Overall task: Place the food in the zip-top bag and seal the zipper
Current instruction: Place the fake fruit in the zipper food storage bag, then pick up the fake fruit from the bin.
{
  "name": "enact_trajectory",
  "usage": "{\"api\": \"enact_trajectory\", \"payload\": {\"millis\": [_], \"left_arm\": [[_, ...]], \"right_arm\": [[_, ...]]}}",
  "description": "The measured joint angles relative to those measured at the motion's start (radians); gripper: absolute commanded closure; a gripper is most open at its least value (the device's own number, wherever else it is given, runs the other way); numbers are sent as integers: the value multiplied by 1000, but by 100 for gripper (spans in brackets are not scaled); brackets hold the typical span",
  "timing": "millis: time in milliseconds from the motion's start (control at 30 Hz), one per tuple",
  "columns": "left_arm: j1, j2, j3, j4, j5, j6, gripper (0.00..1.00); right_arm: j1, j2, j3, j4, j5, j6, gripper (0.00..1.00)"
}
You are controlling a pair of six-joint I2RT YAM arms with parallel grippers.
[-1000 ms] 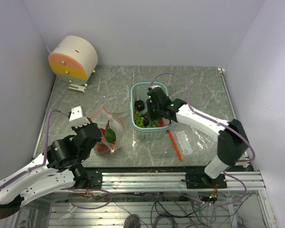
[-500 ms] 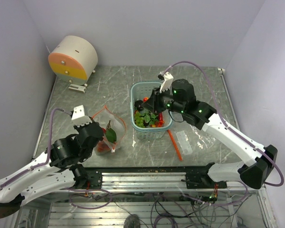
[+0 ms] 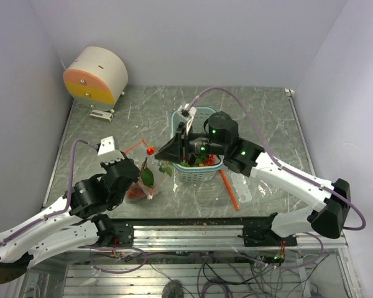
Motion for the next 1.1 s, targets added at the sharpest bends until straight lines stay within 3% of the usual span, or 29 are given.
{"api": "enact_trajectory", "payload": {"millis": [233, 500, 567, 800, 1100], "left_arm": [[0, -2, -4, 13, 2, 3, 93], [0, -2, -4, 13, 3, 8, 93], [0, -3, -4, 13, 3, 8, 93], [0, -9, -4, 13, 3, 8, 93], [0, -32, -9, 13, 8, 8, 93]], "right_arm": [[57, 77, 0, 58, 15, 29, 100], [82, 177, 5, 58, 145, 38, 41], [86, 207, 6, 42, 166, 34, 31], [92, 188, 9, -44, 256, 5, 26], [47, 2, 66, -300, 534, 0, 34]]}}
